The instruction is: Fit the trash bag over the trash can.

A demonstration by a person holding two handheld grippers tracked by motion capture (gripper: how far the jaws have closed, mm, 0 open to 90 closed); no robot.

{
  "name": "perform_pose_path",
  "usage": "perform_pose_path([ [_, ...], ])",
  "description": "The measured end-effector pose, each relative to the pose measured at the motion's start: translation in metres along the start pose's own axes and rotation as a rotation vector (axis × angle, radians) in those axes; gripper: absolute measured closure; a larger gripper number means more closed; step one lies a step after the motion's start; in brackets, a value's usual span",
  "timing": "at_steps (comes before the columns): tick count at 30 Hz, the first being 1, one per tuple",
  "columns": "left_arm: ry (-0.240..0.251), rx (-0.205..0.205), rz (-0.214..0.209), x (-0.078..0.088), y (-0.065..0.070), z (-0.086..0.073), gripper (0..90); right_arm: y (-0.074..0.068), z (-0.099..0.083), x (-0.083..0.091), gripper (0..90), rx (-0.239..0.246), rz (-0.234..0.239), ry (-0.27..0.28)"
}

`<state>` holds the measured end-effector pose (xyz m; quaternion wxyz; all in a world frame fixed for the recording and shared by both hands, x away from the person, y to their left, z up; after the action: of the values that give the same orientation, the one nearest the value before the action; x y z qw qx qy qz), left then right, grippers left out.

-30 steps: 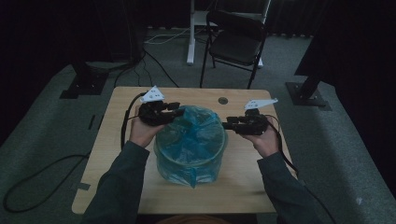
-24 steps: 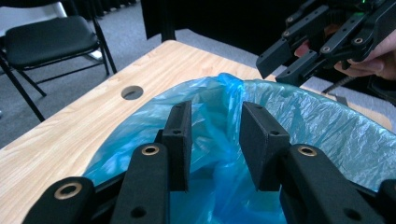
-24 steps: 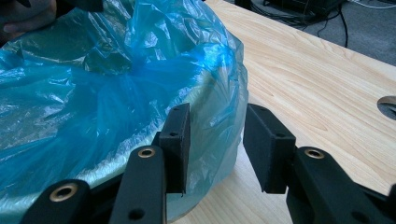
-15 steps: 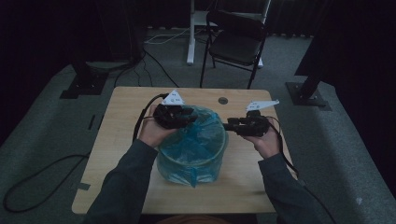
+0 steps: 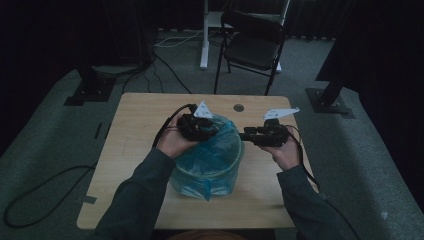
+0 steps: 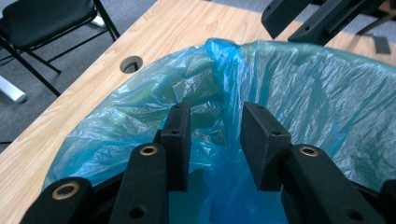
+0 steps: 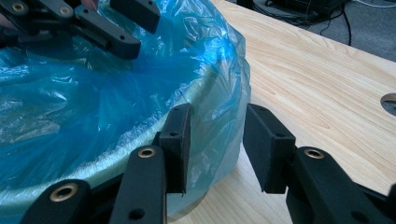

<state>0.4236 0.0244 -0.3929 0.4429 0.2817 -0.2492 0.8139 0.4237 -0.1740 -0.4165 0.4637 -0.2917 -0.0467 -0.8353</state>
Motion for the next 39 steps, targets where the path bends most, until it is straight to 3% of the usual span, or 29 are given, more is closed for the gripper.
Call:
perform_pose_path([
  [5,-0.017,-0.009,-0.002,-0.002,0.001,-0.001,63.4,0.000,0.000,0.000,61.1,0.001,0.001,0.001],
  [8,-0.057,-0.039,-0.002,-0.006,0.005,-0.002,63.5,0.000,0.000,0.000,61.2,0.001,0.001,0.001],
  [23,-0.199,-0.111,-0.031,-0.021,0.014,-0.009,62.7,-0.001,-0.002,0.000,61.1,0.000,0.004,0.002],
  [31,-0.313,-0.164,-0.026,-0.031,0.020,-0.016,62.4,-0.001,-0.003,0.001,61.0,-0.001,0.005,0.004],
  [39,-0.375,-0.193,-0.023,-0.037,0.023,-0.020,60.8,-0.001,-0.003,0.001,60.6,0.000,0.007,0.004],
])
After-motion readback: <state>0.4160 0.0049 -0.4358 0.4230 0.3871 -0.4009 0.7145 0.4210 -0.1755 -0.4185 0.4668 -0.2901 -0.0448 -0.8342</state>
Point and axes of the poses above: each handheld gripper's, and its own axes: x roughly backward along the jaws, z roughly out of its top, y roughly to its right, the point moved 6 cm from there along -x, roughly forward along the jaws
